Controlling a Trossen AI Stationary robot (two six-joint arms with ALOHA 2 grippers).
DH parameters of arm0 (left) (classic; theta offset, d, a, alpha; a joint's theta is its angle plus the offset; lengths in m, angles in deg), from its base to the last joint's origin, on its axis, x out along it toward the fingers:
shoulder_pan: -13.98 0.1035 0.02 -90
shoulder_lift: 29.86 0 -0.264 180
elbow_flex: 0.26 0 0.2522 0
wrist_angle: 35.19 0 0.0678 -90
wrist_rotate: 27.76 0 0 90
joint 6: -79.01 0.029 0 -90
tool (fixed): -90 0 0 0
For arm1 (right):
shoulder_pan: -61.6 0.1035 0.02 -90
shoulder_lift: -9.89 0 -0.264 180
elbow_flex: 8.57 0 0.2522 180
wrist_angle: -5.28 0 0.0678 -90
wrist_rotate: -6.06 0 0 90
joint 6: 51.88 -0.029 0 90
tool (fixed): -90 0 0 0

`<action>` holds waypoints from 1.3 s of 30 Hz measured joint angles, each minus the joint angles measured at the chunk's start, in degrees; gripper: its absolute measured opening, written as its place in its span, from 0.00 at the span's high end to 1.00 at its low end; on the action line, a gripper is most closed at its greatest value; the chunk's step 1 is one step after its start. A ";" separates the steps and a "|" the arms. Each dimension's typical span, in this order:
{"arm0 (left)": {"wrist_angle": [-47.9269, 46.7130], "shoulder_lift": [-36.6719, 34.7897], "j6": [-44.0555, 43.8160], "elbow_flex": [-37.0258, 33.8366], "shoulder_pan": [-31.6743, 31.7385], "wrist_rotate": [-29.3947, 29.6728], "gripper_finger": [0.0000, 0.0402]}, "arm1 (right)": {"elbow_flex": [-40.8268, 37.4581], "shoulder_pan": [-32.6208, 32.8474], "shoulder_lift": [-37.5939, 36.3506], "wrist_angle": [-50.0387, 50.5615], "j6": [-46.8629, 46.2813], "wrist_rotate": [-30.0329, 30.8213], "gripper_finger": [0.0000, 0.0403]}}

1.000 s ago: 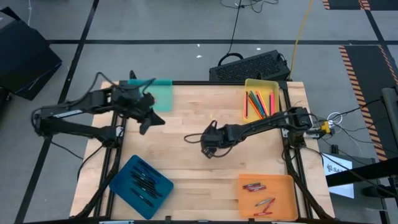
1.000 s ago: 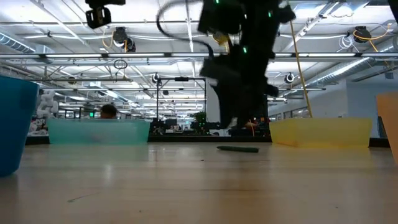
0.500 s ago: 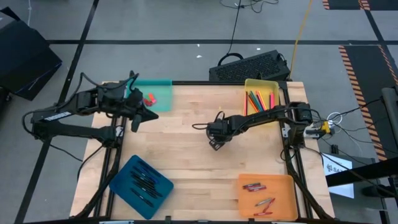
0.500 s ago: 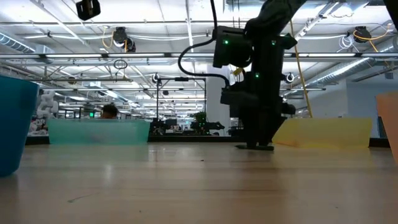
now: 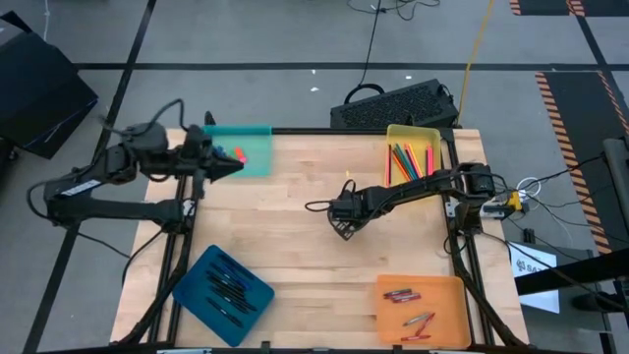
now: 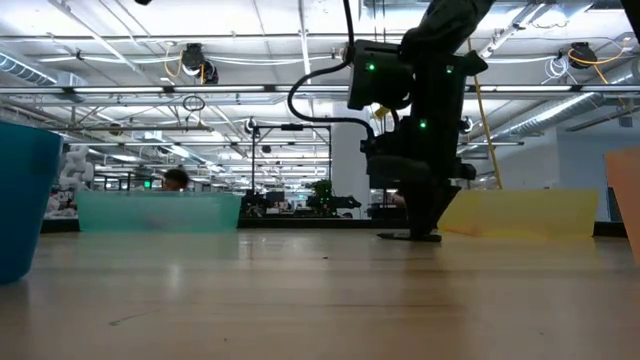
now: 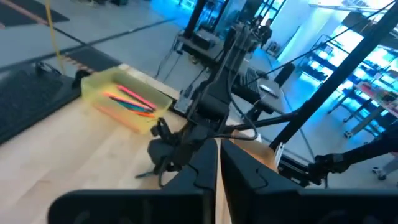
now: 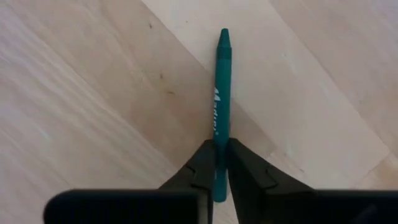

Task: Sort crayons/erasers/pens/pencils in bins
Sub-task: Put the green crayon into the orange bin

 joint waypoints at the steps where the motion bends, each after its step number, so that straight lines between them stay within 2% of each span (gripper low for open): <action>1: -0.63 -0.80 0.58 0.00 0.49 -0.11 0.94 | 0.00 0.00 0.00 -0.06 0.58 -0.02 0.94; 3: -3.21 -2.31 2.83 0.00 1.35 0.33 0.94 | 0.26 0.14 -0.31 -0.24 1.88 0.19 0.95; 6: -11.01 -4.45 6.87 0.02 1.76 4.57 0.94 | 0.79 1.03 -2.71 -1.56 4.17 1.36 0.95; 11: -22.89 -6.68 9.91 0.02 1.79 10.03 0.94 | 1.70 4.71 -10.62 -0.95 10.01 1.20 0.95; 14: -25.68 -7.17 8.82 0.02 1.63 6.68 0.94 | 2.87 8.71 -16.80 -1.40 14.00 0.96 0.95; 17: -27.90 -7.22 8.25 0.02 0.38 0.36 0.94 | 4.28 15.14 -21.29 -0.61 17.63 0.65 0.95; 19: -28.80 -6.87 7.70 0.02 -1.22 -0.93 0.94 | 5.94 19.95 -23.81 -0.07 17.94 0.16 0.95; 22: -27.85 -6.19 6.51 0.00 -4.53 -0.93 0.94 | 9.72 27.19 -24.01 5.10 16.80 -3.28 0.95; 25: -22.89 -5.70 4.34 0.00 -8.59 -1.03 0.94 | 14.21 34.76 -20.57 11.96 9.54 -7.52 0.95; 29: -14.51 -5.16 2.11 0.00 -14.30 -0.65 0.94 | 17.85 43.95 -15.46 15.73 1.01 -12.10 0.95; 35: -5.10 -2.82 -1.95 0.00 -21.07 1.31 0.94 | 12.47 52.49 -8.43 17.89 -8.37 -17.84 0.94; 39: -1.27 1.73 -3.56 0.00 -25.87 7.23 0.94 | 7.02 53.07 -6.60 16.94 -11.37 -14.30 0.87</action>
